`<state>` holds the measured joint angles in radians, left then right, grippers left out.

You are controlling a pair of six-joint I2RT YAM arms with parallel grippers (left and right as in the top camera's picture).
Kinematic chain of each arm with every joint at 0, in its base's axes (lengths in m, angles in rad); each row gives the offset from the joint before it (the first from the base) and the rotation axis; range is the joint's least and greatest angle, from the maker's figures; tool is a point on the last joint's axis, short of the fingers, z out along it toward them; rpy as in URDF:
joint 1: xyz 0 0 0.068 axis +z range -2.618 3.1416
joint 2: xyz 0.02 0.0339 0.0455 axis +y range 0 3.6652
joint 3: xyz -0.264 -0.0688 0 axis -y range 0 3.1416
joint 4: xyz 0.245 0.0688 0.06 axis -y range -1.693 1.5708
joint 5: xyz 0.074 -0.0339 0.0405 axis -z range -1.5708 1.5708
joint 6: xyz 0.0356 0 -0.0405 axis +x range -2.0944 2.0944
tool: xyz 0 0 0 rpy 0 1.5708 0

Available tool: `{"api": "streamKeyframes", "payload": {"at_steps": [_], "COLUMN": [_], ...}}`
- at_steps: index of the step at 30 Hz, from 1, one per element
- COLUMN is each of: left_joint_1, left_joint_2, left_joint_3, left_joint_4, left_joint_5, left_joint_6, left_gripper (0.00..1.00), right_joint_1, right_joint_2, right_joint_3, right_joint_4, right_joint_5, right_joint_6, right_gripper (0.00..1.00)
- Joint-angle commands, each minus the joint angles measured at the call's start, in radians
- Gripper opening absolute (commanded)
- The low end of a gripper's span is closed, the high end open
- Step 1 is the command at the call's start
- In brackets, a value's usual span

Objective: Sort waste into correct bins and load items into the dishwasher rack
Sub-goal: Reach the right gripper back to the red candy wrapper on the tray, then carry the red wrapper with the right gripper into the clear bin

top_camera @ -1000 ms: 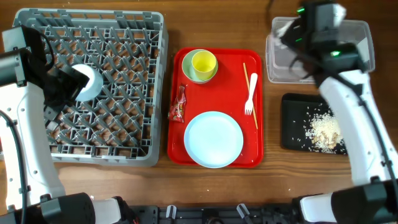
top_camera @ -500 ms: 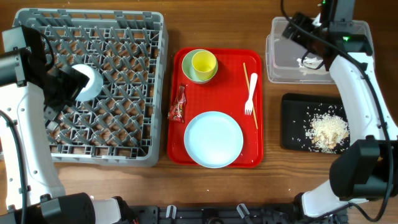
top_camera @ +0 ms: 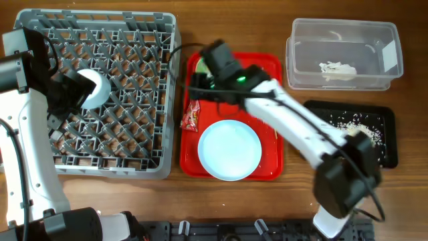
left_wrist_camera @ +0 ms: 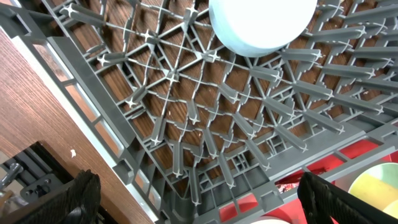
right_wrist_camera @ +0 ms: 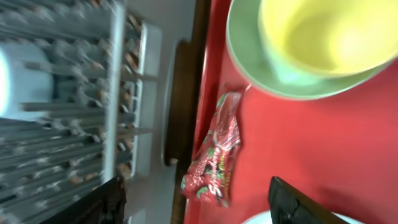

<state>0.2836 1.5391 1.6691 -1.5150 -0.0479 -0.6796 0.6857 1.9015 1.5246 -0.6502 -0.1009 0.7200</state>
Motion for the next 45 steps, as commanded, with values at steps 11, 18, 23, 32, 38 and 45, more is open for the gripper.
{"api": "streamKeyframes", "payload": {"at_steps": [11, 18, 23, 32, 38, 45], "left_joint_1": [0.005, 0.005, 0.005, 0.005, 0.005, 0.005], "left_joint_2": [-0.005, -0.005, -0.005, -0.005, -0.005, -0.005], "left_joint_3": [0.014, 0.014, 0.014, 0.014, 0.014, 0.014], "left_joint_4": [-0.001, -0.001, -0.001, -0.001, -0.001, -0.001], "left_joint_5": [-0.006, -0.006, -0.006, -0.006, -0.006, -0.006], "left_joint_6": [-0.017, -0.017, -0.017, -0.017, -0.017, -0.017], "left_gripper": [1.0, 1.0, 1.0, 1.0, 1.0, 1.0], "right_joint_1": [0.08, 0.081, 0.081, 0.051, -0.09, -0.399], "right_joint_2": [0.222, 0.274, 0.275, 0.131, -0.162, -0.252], "right_joint_3": [-0.019, -0.02, -0.019, 0.036, 0.036, 0.035], "right_joint_4": [0.049, 0.079, 0.082, 0.043, 0.036, -0.01], "right_joint_5": [0.078, 0.079, 0.085, 0.079, 0.084, 0.246], "right_joint_6": [0.207, 0.23, 0.23, 0.119, 0.002, -0.029], "right_gripper": [0.71, 0.65, 0.15, 0.04, 0.04, 0.04]}}
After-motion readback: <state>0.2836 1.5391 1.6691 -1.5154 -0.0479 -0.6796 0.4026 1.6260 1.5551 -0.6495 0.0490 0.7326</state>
